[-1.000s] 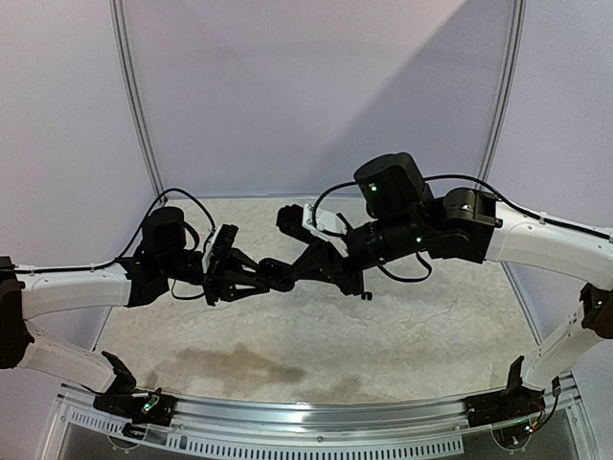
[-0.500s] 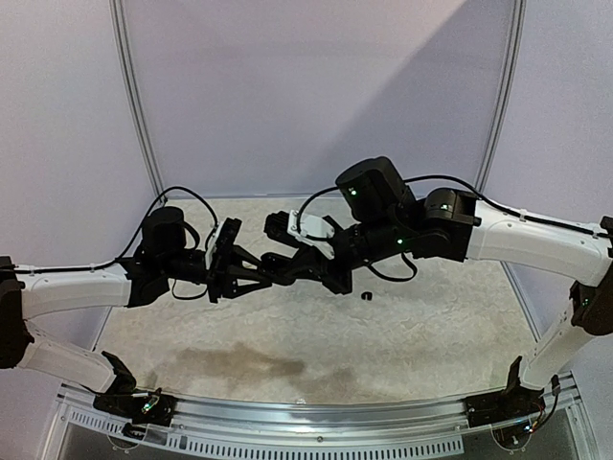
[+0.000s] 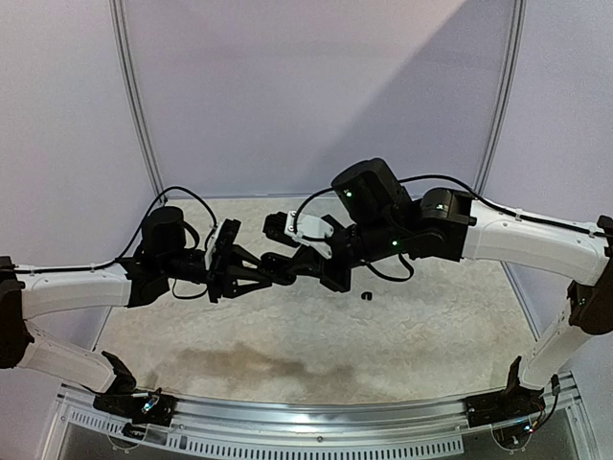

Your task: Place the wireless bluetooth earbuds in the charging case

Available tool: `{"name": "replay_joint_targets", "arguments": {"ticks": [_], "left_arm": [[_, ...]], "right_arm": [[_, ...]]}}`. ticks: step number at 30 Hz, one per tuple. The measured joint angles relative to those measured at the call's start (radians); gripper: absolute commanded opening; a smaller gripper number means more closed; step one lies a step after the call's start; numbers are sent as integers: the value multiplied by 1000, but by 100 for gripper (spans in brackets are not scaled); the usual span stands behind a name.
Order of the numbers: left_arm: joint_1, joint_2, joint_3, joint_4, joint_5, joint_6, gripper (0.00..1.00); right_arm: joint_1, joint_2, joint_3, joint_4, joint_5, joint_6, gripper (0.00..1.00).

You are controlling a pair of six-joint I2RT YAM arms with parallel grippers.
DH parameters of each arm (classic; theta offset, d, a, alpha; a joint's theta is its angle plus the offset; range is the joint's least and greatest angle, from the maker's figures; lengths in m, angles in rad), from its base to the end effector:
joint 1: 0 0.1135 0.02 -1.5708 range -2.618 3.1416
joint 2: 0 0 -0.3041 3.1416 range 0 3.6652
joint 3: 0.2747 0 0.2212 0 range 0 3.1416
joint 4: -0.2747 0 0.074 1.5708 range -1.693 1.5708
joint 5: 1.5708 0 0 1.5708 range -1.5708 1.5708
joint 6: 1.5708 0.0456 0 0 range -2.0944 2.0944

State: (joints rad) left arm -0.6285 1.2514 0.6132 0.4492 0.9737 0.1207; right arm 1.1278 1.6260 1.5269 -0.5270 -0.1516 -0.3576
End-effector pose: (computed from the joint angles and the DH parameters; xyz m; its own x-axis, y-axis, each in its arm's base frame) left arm 0.1632 -0.1652 0.3049 -0.0320 0.1069 -0.9938 0.9987 -0.0359 -0.0360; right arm 0.1443 0.3201 0.3860 0.0957 -0.6055 -0.7900 -0.9737 0.1081 -0.2007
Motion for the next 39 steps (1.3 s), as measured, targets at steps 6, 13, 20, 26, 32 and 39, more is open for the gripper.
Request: {"name": "replay_joint_targets", "arguments": {"ticks": [6, 13, 20, 26, 32, 39], "left_arm": [[0, 0, 0, -1, 11, 17, 0], [0, 0, 0, -3, 10, 21, 0], [0, 0, 0, -4, 8, 16, 0], [0, 0, 0, 4, 5, -2, 0], [-5, 0, -1, 31, 5, -15, 0], [-6, 0, -1, 46, 7, -18, 0]], "right_arm": [[0, 0, 4, -12, 13, -15, 0], [0, 8, 8, -13, 12, -26, 0], [0, 18, 19, -14, 11, -26, 0], [0, 19, 21, -20, 12, -26, 0], [0, 19, 21, -28, 11, -26, 0], [0, 19, 21, -27, 13, -28, 22]]}}
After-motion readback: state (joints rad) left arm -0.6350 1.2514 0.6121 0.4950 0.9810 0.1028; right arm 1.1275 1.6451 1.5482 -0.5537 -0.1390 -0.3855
